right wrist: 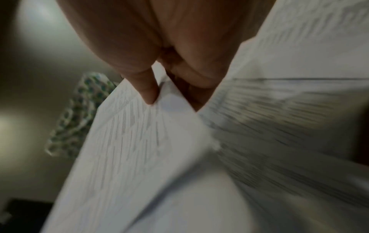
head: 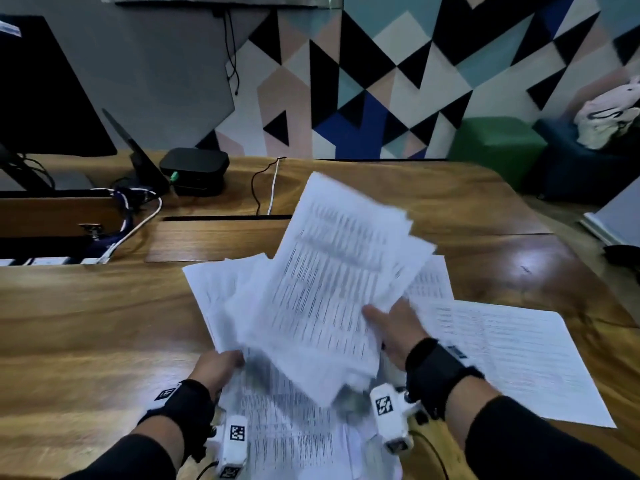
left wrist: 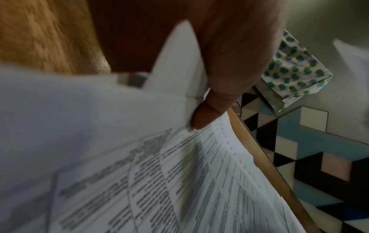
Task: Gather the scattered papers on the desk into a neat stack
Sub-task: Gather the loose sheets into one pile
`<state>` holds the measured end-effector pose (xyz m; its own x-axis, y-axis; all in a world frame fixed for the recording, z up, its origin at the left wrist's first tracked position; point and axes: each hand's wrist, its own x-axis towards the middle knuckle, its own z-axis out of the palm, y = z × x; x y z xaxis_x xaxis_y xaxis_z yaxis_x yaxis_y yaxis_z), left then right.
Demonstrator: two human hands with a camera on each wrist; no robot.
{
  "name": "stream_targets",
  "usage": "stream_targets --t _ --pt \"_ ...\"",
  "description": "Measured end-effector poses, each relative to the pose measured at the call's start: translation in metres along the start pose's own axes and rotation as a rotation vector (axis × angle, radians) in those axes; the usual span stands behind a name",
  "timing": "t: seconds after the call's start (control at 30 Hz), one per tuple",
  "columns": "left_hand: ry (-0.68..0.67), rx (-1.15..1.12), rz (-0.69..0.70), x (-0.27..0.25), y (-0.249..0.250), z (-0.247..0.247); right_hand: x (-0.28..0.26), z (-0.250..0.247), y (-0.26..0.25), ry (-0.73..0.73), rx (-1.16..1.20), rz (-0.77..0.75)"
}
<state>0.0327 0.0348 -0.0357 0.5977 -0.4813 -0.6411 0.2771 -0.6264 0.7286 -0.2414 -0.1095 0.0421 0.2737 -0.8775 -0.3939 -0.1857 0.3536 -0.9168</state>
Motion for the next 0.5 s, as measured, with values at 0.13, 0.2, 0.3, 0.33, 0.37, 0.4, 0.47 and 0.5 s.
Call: stream_targets --t 0.13,0.2,0.3,0.33,0.37,0.4,0.47,0.5 --pt "-0.081 -0.084 -0.039 -0.009 0.011 0.000 0.007 0.025 0.064 -0.147 -0.624 0.149" --pt "-0.141 -0.110 -0.008 -0.014 0.016 0.003 0.008 0.034 0.081 -0.197 -0.746 0.192" --pt "-0.172 -0.006 0.063 -0.015 0.018 0.006 0.008 0.043 0.084 -0.322 -0.799 0.155" --pt "-0.159 0.030 0.077 -0.012 0.017 0.007 0.006 0.041 0.080 -0.334 -0.790 0.136" --pt "-0.146 0.055 0.074 -0.008 0.016 0.009 0.009 0.034 0.076 -0.295 -0.785 0.112" --pt "-0.133 0.071 0.073 -0.007 0.018 0.010 0.010 0.023 0.070 -0.202 -0.792 0.080" --pt "-0.099 0.108 0.078 -0.003 0.022 0.010 0.021 -0.007 0.061 0.083 -0.874 0.041" --pt "-0.091 0.114 0.086 0.000 0.023 0.009 0.024 -0.022 0.056 0.199 -0.955 0.059"
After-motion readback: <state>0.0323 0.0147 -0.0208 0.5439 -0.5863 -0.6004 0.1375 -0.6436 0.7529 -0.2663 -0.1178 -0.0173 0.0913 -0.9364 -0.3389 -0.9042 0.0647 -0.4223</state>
